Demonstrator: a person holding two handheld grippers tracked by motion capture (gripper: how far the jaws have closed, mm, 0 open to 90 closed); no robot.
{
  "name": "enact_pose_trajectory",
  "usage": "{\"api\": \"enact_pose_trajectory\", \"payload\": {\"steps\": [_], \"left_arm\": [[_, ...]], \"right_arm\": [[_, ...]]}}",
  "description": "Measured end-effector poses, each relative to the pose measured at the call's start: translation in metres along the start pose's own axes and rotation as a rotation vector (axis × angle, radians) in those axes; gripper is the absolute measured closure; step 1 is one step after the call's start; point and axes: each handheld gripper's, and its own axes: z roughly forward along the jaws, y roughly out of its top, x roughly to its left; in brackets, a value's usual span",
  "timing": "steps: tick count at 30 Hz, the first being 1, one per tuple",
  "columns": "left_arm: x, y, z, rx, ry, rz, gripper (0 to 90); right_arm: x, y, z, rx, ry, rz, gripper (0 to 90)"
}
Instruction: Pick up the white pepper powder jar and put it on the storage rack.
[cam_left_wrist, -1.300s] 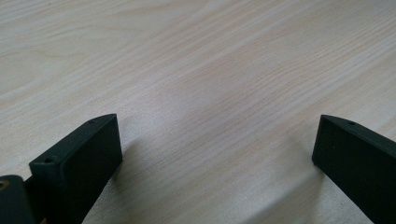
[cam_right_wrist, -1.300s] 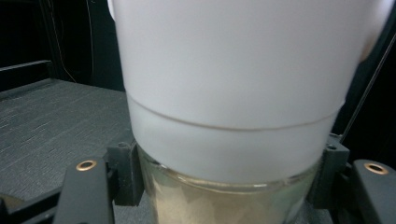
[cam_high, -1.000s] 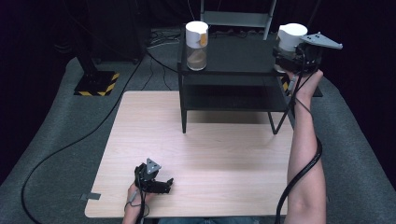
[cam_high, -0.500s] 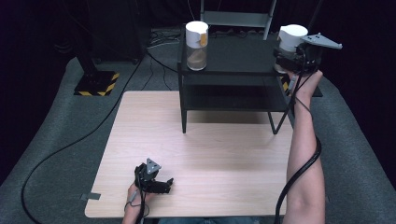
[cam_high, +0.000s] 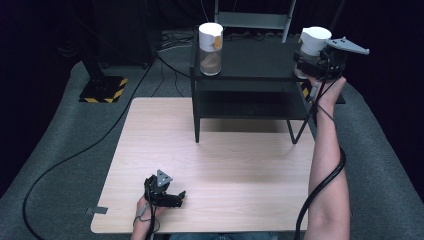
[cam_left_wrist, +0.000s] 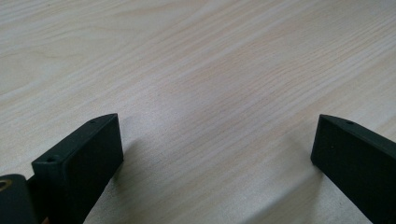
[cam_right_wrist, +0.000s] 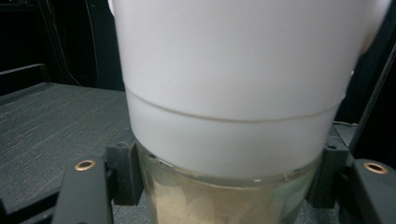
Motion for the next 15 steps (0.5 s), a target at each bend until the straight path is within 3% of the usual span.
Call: {"api": "enact_pose_trajectory", "payload": {"steps": [13, 15], "left_arm": [[0.000, 0.000, 0.000, -0.001, 0.000, 0.000, 1.8], [0.000, 0.000, 0.000, -0.001, 0.000, 0.000, 1.8]], "right_arm": [[0.003, 0.007, 0.000, 0.029, -0.011, -0.020, 29.0], [0.005, 0.011, 0.001, 0.054, -0.016, -0.036, 23.2]]}}
